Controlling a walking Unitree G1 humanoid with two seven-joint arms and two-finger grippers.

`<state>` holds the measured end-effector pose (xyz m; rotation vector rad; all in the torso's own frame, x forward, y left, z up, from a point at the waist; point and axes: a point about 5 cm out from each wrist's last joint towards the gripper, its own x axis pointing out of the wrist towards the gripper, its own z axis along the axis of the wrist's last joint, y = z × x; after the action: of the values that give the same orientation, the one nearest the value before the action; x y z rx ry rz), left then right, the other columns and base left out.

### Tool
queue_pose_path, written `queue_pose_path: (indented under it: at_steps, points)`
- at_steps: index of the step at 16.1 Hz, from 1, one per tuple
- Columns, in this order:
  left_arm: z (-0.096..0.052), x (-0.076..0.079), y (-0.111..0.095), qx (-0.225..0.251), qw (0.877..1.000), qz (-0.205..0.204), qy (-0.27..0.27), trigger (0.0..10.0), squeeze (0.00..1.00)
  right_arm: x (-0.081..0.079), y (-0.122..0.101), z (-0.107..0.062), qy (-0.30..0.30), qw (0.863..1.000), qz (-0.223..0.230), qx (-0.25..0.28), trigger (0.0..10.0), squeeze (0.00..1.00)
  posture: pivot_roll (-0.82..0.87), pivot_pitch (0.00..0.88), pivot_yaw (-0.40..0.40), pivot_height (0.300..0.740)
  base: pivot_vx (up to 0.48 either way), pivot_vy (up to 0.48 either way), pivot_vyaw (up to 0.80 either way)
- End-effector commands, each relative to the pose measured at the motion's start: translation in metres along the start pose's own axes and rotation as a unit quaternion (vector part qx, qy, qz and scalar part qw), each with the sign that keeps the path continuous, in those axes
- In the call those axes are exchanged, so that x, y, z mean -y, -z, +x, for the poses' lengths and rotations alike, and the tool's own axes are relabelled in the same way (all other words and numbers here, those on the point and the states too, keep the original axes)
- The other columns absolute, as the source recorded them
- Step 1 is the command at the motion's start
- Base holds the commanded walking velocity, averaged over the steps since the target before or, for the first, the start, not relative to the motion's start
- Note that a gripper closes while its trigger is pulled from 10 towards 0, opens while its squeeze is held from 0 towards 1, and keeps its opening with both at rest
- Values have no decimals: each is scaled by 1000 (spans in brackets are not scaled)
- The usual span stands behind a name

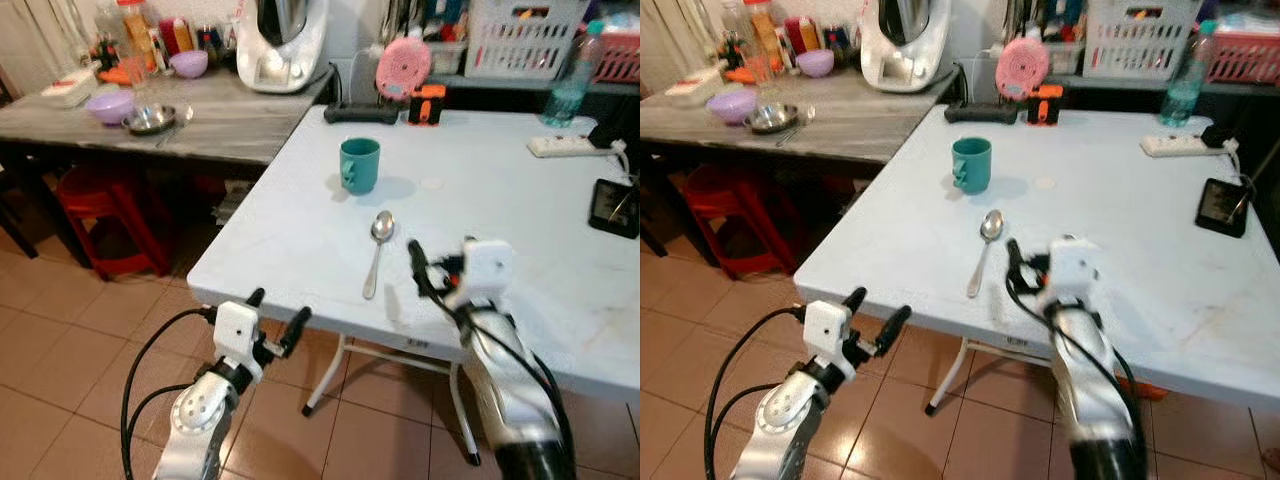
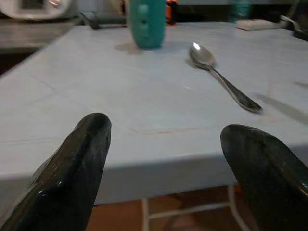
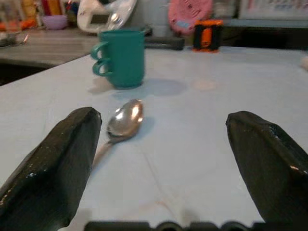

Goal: Setting the table

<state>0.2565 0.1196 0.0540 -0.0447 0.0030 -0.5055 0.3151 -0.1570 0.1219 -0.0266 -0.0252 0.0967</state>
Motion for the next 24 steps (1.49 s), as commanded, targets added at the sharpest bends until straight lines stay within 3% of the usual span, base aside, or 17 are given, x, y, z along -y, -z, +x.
queue_pose_path:
  at_steps: [1, 5, 8, 11, 16, 22, 23, 24]
  points:
    - [-2, -2, -3, -1, 1000, 4, 16, 10000, 0, -9, 3, 5, -16, 1000, 1, -18, 10000, 0, -52, 54, 88, 740, 0, 0, 0]
    - [-8, 2, -8, 6, 997, 4, 75, 10000, 0, -46, 2, 32, -47, 997, 24, -63, 10000, 0, -34, 68, 82, 740, 0, 0, 0]
    - [-8, 3, -10, 9, 996, 4, 86, 10000, 0, -51, 5, 42, -23, 994, 29, -104, 10000, 0, -38, 63, 80, 740, 0, 0, 0]
    - [-6, 4, -12, 12, 996, 2, 88, 10000, 0, -45, 7, 48, 14, 992, 35, -121, 10000, 0, -40, 58, 80, 740, 0, 0, 0]
    - [-6, 4, -13, 12, 995, 1, 97, 10000, 0, -37, 5, 59, 26, 989, 44, -138, 10000, 0, -48, 60, 85, 740, 0, 0, 0]
    - [-7, 3, -12, 7, 995, 2, 99, 10000, 0, -55, 4, 69, -3, 986, 31, -164, 10000, 0, -42, 67, 85, 740, 0, 0, 0]
    - [-8, 4, -12, 6, 995, 1, 99, 10000, 0, -55, 7, 68, 1, 984, 30, -175, 4314, 0, -40, 66, 82, 740, 0, 0, 0]
    - [-8, 4, -12, 5, 995, 0, 100, 10000, 0, -55, 12, 67, 4, 981, 33, -194, 0, 0, -37, 65, 78, 740, 0, 0, 0]
